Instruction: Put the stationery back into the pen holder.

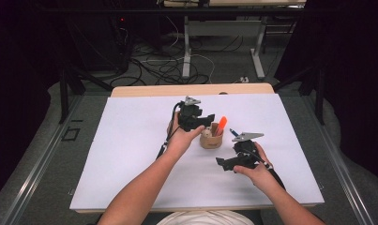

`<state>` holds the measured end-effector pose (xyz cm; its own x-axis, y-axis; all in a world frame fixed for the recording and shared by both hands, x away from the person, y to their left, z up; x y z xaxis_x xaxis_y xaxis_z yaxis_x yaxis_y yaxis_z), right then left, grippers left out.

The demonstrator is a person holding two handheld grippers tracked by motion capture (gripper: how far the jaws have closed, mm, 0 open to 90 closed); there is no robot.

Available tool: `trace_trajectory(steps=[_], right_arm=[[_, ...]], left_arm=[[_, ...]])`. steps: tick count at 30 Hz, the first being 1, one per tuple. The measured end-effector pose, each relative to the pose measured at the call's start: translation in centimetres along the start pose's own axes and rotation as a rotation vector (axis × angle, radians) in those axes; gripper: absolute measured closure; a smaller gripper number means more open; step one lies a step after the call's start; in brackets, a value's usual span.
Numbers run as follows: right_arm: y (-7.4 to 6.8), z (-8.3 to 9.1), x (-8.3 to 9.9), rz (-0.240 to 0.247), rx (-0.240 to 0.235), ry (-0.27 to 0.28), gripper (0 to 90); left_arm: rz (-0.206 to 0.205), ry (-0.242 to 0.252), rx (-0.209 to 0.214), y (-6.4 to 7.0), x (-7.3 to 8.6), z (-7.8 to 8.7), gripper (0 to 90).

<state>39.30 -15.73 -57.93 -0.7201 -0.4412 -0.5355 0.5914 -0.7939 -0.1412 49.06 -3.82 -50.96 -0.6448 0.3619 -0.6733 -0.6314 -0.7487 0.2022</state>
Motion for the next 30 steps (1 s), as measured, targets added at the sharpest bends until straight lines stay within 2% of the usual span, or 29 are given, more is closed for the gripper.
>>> trace_trajectory(steps=[6,15,22,26,27,30], right_arm=[[0.1,0.1,0.0,-0.004,0.006,-0.002,0.0],[0.6,0.2,0.0,-0.001,0.032,0.006,0.0],[0.7,0.2,0.0,-0.005,0.034,0.000,0.0],[0.9,0.3,-0.2,0.016,0.047,0.002,0.0],[1.0,0.3,-0.2,0.016,0.045,0.004,0.0],[1.2,0.5,-0.3,0.008,0.053,-0.005,0.0]], left_arm=[[0.005,0.002,-0.009,-0.4,0.1,0.6,36.8],[-0.024,0.000,-0.058,-1.6,0.5,2.0,32.9],[-0.016,0.019,-0.062,-2.3,0.9,3.4,31.6],[-0.016,0.018,-0.060,-2.7,1.3,4.3,29.2],[-0.013,0.031,-0.066,-2.8,1.3,4.5,29.0],[-0.001,0.024,-0.063,-3.1,1.8,5.1,28.2]])
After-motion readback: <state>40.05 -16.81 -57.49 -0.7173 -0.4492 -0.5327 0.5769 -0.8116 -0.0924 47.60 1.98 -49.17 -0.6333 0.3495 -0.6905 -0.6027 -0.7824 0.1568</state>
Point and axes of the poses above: each handheld gripper's, and its own axes: z roughly backward along the jaws, x roughly out of its underside, y roughly to its right, the point moved 8 cm from there along -z, roughly forward along the jaws, and after that the axes turned 15 degrees about -y, right-handed, at the moved point
